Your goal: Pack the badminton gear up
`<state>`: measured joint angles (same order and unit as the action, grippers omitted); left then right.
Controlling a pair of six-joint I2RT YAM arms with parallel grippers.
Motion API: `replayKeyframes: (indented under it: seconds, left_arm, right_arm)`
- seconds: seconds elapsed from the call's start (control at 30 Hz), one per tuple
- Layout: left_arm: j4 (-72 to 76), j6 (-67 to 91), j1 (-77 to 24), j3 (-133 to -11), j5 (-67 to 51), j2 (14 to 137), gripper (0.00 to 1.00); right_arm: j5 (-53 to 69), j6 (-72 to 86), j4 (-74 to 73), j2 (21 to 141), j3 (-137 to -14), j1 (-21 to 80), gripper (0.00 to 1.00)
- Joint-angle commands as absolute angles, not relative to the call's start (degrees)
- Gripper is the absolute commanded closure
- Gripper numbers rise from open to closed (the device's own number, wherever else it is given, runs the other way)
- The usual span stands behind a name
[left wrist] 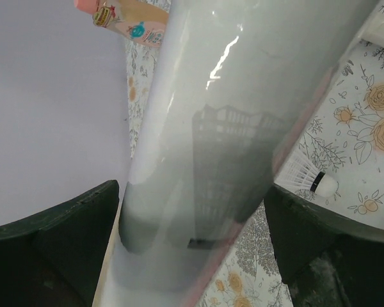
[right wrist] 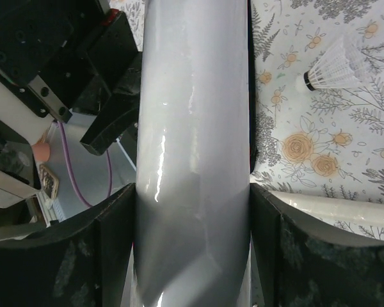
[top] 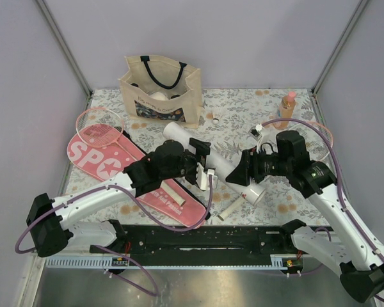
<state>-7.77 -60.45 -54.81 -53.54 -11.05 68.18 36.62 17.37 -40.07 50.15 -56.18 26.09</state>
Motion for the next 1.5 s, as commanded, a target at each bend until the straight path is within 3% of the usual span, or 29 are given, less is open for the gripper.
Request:
replayKeyframes:
  seconds: [0.0,0.1,0.23,0.4,0.53,0.77,1.03,1.3,1.47]
  left_arm:
    - [-6.3,-63.1,-55.1,-56.5,-13.5,69.8,0.03]
    - [-5.0,-64.2,-55.4,-56.3,-13.3,70.7,0.06]
    - [-5.9,-63.6,-55.6,-56.3,-13.2,70.9,0.23]
    - [-8.5,-55.6,-55.6,-58.1,-12.1,70.1,0.38]
    - [-9.4,-48.3,-55.6,-58.1,-7.7,69.2,0.39]
    - [-12.6,-35.7,-54.9,-57.2,-1.6,65.7,0.39]
    - [-20.4,-23.9,-53.4,-55.3,-0.3,58.8,0.4]
    - [-23.0,-12.8,-51.3,-50.5,2.6,52.4,0.42]
    - [-21.4,-13.2,-51.3,-46.9,1.9,48.9,0.42]
  right_arm:
    - [42.4,17.8,-34.9,51.2,-57.9,27.0,0.55]
    - [43.5,17.6,-35.1,51.7,-57.8,27.4,0.56]
    - [43.4,17.8,-35.1,51.2,-57.8,27.4,0.54]
    - [38.9,20.5,-34.5,50.9,-60.5,27.4,0.34]
    - [35.2,25.0,-31.4,50.0,-63.4,27.3,0.14]
    - [26.0,30.2,-25.9,47.2,-69.1,27.4,0.1]
    - [11.5,32.2,-22.5,41.1,-66.7,27.4,0.12]
    - [21.0,38.2,-14.4,42.4,-58.7,27.4,0.42]
    - [26.6,40.7,-8.1,47.6,-57.6,27.4,0.51]
